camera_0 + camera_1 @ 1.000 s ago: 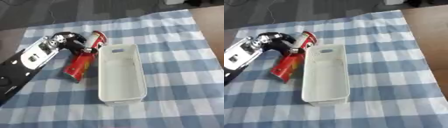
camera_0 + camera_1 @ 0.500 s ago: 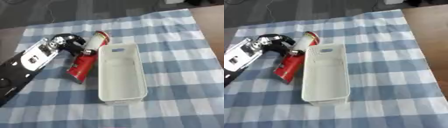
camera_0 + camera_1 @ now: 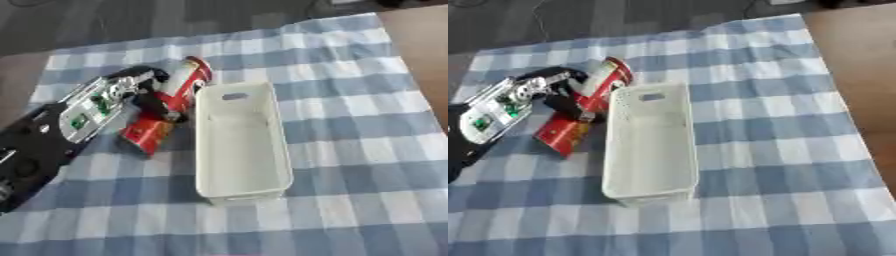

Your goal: Pick up objects on the table and place them in the box.

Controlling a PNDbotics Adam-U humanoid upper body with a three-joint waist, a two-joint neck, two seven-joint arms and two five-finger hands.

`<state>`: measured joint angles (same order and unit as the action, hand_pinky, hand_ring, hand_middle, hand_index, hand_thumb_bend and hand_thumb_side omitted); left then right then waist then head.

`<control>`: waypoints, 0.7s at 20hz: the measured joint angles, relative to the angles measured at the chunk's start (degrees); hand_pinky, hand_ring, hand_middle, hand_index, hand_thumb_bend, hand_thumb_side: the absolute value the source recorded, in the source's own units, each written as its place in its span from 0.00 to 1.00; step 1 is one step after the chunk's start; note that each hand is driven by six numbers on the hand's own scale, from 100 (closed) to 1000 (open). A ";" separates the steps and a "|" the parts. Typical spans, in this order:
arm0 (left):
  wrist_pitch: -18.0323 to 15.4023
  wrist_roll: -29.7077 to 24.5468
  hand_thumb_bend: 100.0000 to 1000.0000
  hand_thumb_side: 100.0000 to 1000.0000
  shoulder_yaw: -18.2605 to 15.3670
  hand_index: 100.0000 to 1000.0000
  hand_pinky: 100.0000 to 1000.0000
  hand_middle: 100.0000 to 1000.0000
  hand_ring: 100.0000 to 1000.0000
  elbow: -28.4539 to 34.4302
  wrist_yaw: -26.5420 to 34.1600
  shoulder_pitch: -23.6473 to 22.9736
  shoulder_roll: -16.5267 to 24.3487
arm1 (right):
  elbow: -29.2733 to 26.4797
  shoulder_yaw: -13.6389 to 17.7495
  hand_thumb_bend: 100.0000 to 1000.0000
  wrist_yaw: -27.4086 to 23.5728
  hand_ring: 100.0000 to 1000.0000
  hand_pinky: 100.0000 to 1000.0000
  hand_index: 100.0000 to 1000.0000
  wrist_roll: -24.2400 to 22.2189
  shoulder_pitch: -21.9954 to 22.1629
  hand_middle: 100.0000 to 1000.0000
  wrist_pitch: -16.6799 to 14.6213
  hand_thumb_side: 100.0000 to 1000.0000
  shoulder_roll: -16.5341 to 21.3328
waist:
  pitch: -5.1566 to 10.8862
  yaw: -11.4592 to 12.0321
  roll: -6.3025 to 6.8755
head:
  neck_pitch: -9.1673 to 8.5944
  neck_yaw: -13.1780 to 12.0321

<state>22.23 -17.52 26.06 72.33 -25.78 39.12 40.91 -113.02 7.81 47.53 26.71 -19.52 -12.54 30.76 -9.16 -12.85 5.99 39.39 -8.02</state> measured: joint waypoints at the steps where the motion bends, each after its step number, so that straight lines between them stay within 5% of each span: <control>1: -0.76 -0.34 0.64 0.30 0.00 0.96 0.60 0.88 0.74 -0.30 -1.87 0.34 -0.40 | -0.04 0.00 0.00 0.01 0.72 0.54 0.81 0.00 0.00 0.80 0.01 0.60 0.00 | 0.20 0.02 0.12 | 0.21 0.00; 6: -3.99 -1.88 0.63 0.31 0.00 0.96 0.59 0.86 0.72 -1.99 -9.10 1.30 -2.64 | -0.11 0.01 0.00 0.02 0.72 0.54 0.81 -0.07 0.01 0.80 0.10 0.61 0.00 | 0.54 0.09 0.42 | 0.88 0.00; 14: -5.56 -2.54 0.66 0.33 -0.10 0.95 0.59 0.86 0.72 -3.70 -11.85 1.31 -3.66 | -0.11 0.10 0.00 0.19 0.72 0.54 0.81 -0.05 0.02 0.80 0.37 0.60 0.00 | 0.70 0.07 0.44 | 1.02 0.01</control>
<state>16.67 -20.06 25.95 68.63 -37.64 40.43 37.25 -113.13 7.91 47.72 26.66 -19.50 -12.17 30.76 -8.46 -12.78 6.43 40.40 -8.02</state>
